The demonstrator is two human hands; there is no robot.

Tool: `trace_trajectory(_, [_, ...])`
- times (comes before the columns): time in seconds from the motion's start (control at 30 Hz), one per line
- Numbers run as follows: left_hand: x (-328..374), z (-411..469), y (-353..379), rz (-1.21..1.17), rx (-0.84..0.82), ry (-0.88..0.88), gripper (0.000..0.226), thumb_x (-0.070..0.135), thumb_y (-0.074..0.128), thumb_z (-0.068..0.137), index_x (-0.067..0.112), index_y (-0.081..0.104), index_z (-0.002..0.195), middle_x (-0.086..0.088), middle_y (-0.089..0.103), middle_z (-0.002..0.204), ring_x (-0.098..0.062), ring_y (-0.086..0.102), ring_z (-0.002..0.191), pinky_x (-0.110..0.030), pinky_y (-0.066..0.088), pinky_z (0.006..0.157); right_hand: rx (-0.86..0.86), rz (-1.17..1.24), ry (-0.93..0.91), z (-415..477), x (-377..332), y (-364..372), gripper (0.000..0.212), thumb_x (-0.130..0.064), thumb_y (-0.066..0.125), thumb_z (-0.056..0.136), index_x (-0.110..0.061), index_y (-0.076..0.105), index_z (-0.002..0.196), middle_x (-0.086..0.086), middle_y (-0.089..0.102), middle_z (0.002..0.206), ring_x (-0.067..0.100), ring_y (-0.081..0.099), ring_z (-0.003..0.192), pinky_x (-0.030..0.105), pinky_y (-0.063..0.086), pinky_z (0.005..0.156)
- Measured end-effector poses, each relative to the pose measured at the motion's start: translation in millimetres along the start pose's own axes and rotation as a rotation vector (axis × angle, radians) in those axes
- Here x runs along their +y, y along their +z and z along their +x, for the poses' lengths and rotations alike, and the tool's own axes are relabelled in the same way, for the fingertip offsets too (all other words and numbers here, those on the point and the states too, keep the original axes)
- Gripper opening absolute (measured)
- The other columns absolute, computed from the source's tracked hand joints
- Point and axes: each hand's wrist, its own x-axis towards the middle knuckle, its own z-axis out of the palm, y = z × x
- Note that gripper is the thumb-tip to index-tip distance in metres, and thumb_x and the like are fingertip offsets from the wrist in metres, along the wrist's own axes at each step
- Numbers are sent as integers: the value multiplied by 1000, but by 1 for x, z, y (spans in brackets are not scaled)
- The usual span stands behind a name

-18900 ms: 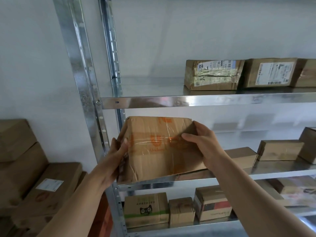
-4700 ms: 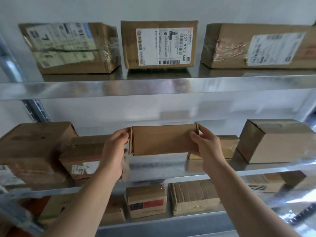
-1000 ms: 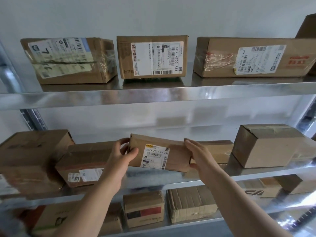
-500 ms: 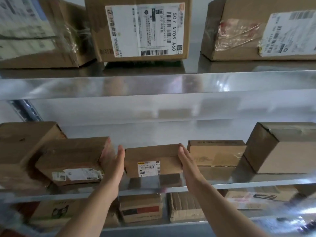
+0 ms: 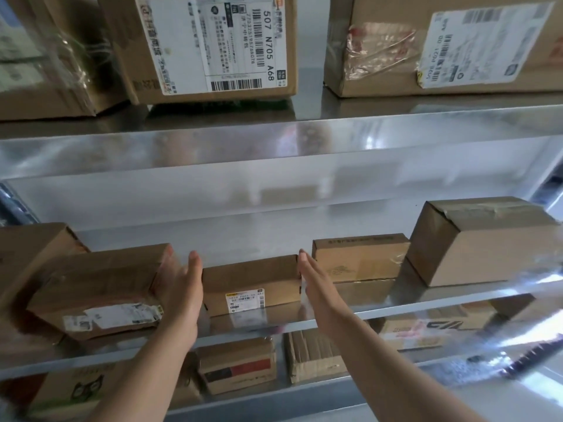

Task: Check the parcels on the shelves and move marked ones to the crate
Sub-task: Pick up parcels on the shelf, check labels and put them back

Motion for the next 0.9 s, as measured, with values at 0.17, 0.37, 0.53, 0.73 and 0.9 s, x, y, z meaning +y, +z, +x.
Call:
trace_trajectory(0.17, [18, -8, 20, -99, 92, 6, 97, 88, 52, 74, 35, 31, 153, 6, 54, 146, -13, 53, 130, -48, 43, 110, 76, 53, -60, -19, -16, -13, 65, -52, 39, 103, -18, 34, 158, -6, 34, 163, 14, 30, 150, 36, 27, 121])
trace_trajectory(0.37, [57, -55, 75, -136, -251, 47, 65, 54, 29, 103, 11, 42, 149, -8, 46, 152, -25, 48, 135, -45, 41, 113, 228, 98, -208, -38, -39, -53, 67, -53, 46, 96, -14, 48, 150, -4, 52, 151, 18, 45, 142, 44, 40, 118])
trace_trajectory(0.53, [65, -72, 127, -152, -346, -18, 71, 61, 29, 97, 16, 38, 151, -6, 40, 157, -27, 42, 141, -47, 34, 118, 418, 16, -330, -27, -43, -109, 47, -39, 46, 105, -24, 48, 149, -16, 54, 140, 8, 47, 137, 24, 38, 109])
trace_trajectory(0.73, [54, -80, 194, -138, -387, -146, 75, 66, 25, 96, 28, 13, 160, 1, 14, 168, -27, 20, 152, -45, 17, 121, 343, -23, -130, 6, -33, -174, 69, -51, 36, 105, -23, 13, 164, -4, 22, 168, 16, 24, 154, 27, 22, 115])
trace_trajectory(0.9, [32, -66, 224, -140, -302, -264, 113, 93, 34, 68, 31, 15, 160, 1, 21, 166, -26, 24, 151, -52, 18, 123, 232, -29, 31, 35, -12, -213, 96, -74, 33, 89, -18, 13, 164, 2, 23, 169, 22, 23, 155, 40, 19, 124])
